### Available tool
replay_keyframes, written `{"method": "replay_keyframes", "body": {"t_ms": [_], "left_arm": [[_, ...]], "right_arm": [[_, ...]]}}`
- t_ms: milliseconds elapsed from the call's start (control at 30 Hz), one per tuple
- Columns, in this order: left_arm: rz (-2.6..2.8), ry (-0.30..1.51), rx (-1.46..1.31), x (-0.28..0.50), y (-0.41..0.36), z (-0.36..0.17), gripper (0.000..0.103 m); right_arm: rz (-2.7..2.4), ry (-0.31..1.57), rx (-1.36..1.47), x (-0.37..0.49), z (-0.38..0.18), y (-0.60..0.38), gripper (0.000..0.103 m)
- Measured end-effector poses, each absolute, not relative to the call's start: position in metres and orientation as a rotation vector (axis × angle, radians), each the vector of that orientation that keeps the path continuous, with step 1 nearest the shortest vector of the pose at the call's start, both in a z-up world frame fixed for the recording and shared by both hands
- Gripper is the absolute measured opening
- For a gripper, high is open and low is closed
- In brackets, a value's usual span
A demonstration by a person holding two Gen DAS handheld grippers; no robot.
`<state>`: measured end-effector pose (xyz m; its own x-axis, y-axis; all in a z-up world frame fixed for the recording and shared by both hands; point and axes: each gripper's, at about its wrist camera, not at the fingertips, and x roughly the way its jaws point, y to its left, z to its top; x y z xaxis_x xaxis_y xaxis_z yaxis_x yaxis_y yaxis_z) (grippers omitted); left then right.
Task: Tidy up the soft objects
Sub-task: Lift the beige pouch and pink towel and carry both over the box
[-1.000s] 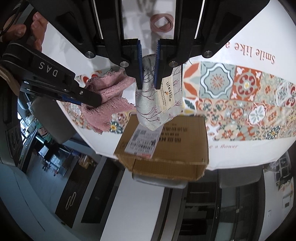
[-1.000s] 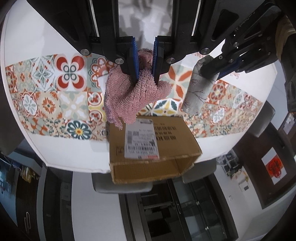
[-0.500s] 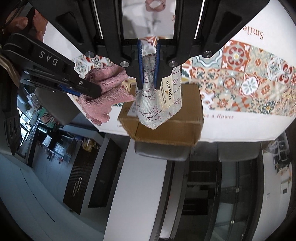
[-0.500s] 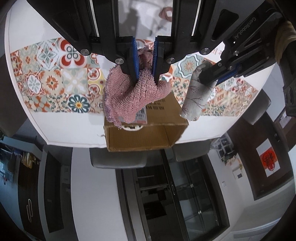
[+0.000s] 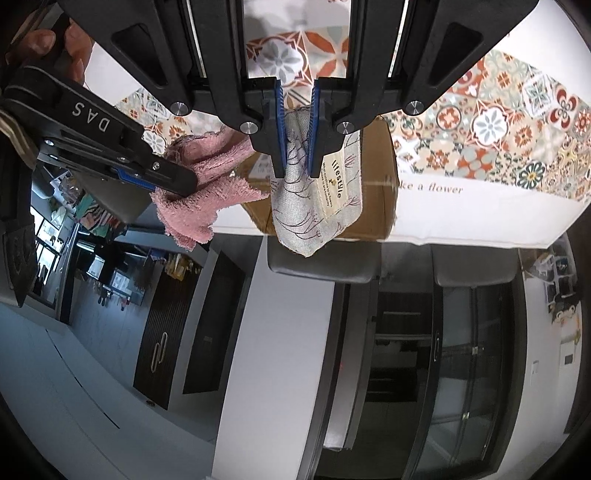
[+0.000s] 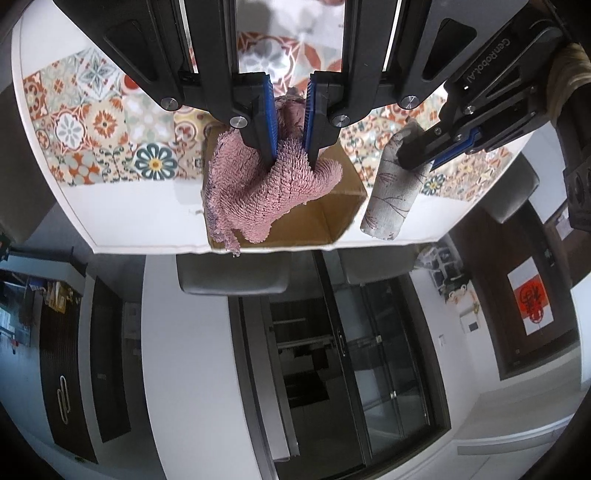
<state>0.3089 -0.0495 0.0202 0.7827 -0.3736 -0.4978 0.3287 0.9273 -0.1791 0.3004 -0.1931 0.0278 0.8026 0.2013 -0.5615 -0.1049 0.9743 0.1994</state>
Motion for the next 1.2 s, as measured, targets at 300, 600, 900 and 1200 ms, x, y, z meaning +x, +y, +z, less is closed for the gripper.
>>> {"method": "replay_keyframes", "body": {"t_ms": [300,600,900,1200], "left_arm": [[-0.384,0.506,-0.072,0.332,-0.048,0.035,0.012],[-0.384,0.481,-0.053,0.357,-0.049,0.042,0.012],[-0.371,0.481,-0.045,0.390,-0.049,0.038,0.012],[-0.368,0.514,-0.032,0.427,-0.053,0.022,0.012]], "right_arm": [[0.167,0.555,0.160,0.318,0.047,-0.191,0.014],[0.178,0.532,0.162,0.345,0.056,-0.189,0.014],[0.199,0.532,0.152,0.373,0.054,-0.185,0.014],[0.211,0.568,0.155,0.408,0.042,-0.184,0.014]]}}
